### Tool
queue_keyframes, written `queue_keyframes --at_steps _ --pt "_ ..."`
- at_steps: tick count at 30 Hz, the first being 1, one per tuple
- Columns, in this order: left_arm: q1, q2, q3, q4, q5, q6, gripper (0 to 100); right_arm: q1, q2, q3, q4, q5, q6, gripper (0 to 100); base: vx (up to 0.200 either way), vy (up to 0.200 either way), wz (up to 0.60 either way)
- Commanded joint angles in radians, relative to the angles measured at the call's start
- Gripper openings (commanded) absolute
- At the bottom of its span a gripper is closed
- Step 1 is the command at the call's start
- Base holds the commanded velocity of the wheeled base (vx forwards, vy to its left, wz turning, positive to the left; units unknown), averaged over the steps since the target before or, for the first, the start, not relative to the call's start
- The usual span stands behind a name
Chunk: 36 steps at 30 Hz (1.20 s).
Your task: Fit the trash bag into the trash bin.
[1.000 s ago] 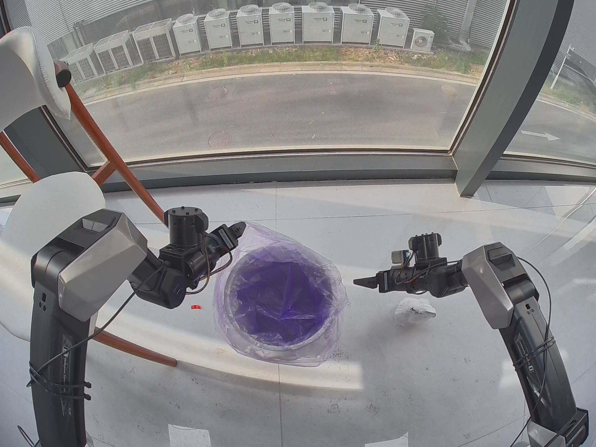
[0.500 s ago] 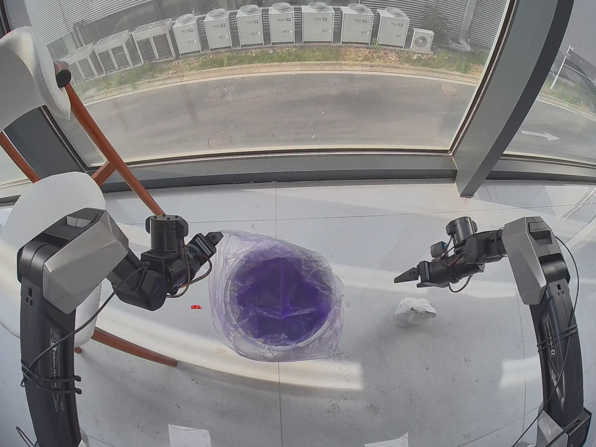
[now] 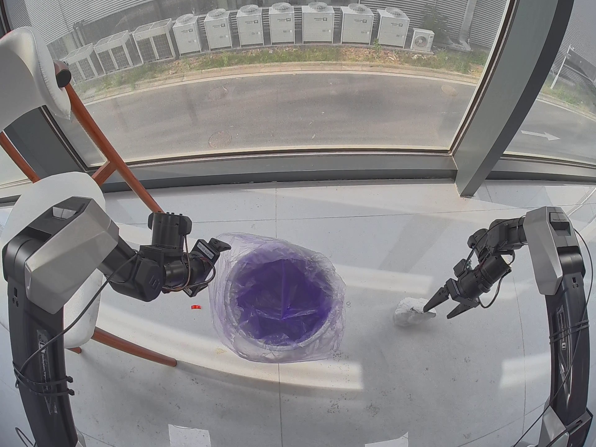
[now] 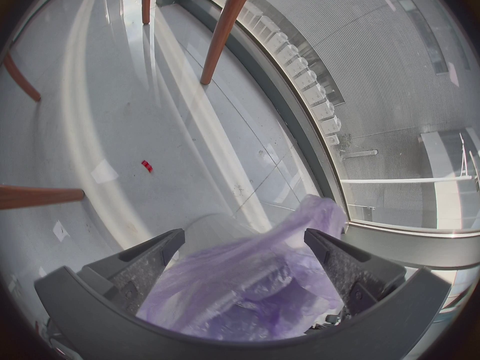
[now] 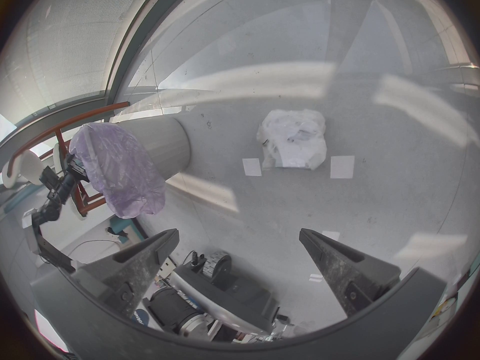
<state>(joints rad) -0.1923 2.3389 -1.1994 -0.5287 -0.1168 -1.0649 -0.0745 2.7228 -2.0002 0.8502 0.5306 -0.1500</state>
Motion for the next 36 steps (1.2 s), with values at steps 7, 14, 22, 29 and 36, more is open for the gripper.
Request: queue_keyframes --at_steps 7,14,22,29,36 --pt "0.010 -0.101 -0.048 0.210 -0.113 -0.155 100 -0.030 0.014 0.000 0.099 -0.181 0.023 100 0.000 0.000 0.00" --pt "0.059 -0.115 -0.118 0.352 -0.138 -0.190 100 -0.042 0.031 0.000 0.135 -0.185 0.043 100 0.000 0.000 0.00" --pt "0.039 -0.296 -0.069 0.352 -0.138 -0.182 100 -0.027 0.083 0.000 0.079 -0.238 0.086 100 0.000 0.000 0.00" --pt "0.014 -0.466 -0.026 0.360 -0.135 -0.119 100 0.018 0.097 0.000 0.052 -0.359 0.491 100 0.000 0.000 0.00" --pt "-0.015 -0.549 0.026 0.360 -0.132 -0.121 100 0.051 -0.049 0.000 0.164 -0.339 1.245 100 0.000 0.000 0.00"
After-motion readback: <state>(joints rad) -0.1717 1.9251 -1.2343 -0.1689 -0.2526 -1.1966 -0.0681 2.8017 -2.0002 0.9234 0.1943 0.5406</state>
